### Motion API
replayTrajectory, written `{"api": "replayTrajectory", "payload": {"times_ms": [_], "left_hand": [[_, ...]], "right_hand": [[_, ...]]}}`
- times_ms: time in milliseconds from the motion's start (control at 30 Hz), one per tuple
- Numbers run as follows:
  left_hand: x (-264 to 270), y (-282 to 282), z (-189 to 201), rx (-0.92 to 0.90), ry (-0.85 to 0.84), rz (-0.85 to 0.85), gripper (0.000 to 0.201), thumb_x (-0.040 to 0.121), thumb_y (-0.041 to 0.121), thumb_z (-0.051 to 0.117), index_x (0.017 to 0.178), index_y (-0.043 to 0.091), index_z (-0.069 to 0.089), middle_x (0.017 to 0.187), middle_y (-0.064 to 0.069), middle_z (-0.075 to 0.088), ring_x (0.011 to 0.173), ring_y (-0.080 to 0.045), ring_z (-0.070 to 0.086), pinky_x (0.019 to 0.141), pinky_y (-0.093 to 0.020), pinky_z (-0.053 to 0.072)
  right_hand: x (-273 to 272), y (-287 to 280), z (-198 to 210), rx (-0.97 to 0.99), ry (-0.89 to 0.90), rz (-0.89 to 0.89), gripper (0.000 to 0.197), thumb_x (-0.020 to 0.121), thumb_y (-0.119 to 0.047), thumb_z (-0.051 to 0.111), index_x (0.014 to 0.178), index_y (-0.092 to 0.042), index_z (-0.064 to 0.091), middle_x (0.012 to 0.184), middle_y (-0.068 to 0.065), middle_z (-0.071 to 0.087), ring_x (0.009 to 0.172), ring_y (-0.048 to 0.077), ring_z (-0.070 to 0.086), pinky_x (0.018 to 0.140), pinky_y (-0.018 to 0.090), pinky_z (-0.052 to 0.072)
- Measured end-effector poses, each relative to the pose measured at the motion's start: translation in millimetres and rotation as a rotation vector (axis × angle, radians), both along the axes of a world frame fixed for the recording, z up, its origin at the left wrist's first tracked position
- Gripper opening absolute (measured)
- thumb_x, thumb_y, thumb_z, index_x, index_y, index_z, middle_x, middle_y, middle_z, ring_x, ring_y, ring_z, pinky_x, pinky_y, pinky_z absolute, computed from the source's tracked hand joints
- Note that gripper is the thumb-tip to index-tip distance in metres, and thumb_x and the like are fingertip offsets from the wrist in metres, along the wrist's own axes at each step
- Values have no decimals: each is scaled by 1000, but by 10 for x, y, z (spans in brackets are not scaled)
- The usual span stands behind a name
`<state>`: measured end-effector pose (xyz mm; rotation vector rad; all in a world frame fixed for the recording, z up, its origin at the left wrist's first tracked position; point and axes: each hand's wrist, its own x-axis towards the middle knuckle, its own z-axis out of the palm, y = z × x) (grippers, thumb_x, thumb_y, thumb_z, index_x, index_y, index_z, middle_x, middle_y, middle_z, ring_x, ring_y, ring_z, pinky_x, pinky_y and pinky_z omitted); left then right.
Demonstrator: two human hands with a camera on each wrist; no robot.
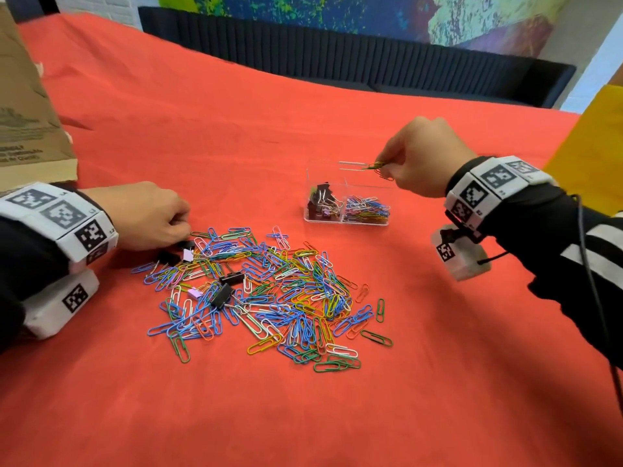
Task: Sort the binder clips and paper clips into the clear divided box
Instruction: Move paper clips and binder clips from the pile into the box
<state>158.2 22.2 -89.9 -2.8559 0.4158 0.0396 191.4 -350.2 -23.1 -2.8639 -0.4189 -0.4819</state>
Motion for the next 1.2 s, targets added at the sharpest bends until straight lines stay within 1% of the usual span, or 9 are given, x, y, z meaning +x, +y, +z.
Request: {"api": "replayTrajectory", "payload": {"times_ms": [133,233,367,500,633,767,867,1000,1200], "left_hand": [[10,-9,8,25,11,-5,27,90,38,47,73,18,53,73,0,63,69,-25,53,71,-31,46],[20,10,-1,10,20,6,28,89,39,48,69,19,51,68,2,59,67,-25,51,70,-30,46],[25,1,-6,14,13,4,29,89,38,48,67,20,48,63,4,53,66,-25,49,69,-30,43],[22,0,-10,7,13,11,28,89,37,49,68,19,50,64,3,54,66,-25,49,68,-30,43],[24,-4,-12,18,6,3,28,89,37,49,67,20,49,64,3,54,66,-25,48,69,-30,44],[33,4,-19,13,6,7,28,88,38,49,68,19,50,65,2,57,66,-25,50,70,-32,46],[44,10,-17,6,2,8,28,88,38,49,67,20,50,64,3,56,66,-25,50,69,-31,45],[48,20,-26,4,6,1,27,88,39,49,68,20,50,70,0,61,68,-26,51,70,-31,46],[56,29,-23,13,2,-16,28,88,40,48,69,20,51,74,-1,64,70,-25,53,72,-31,48]], "right_hand": [[13,-34,-26,24,-77,14,19,76,-27,81,95,-23,80,66,-13,63,81,16,68,88,34,55],[-150,-58,13,75,-167,60,10,77,-27,80,86,-24,80,64,-10,64,73,15,69,81,27,55],[-588,42,-38,-78,130,218,8,77,-29,79,85,-27,80,67,-14,71,64,-1,66,69,20,53],[-1021,154,-183,-300,501,362,48,69,-55,80,112,-36,70,94,-24,71,78,-6,67,66,7,45],[-1193,189,-312,-444,500,442,81,61,-65,80,133,-35,56,112,-20,61,83,0,59,75,15,43],[-1211,271,-378,-389,426,474,47,75,-46,77,118,-29,69,100,-13,69,77,3,62,74,17,46],[-1191,335,-395,-393,354,483,23,81,-32,68,100,-21,74,85,-3,72,75,16,64,74,34,52],[-1166,373,-402,-413,323,494,21,75,-28,59,86,-15,71,71,2,68,65,20,60,63,36,51],[-1102,298,-316,-381,350,519,19,76,-28,64,80,-12,74,67,3,68,63,20,58,62,34,48]]}}
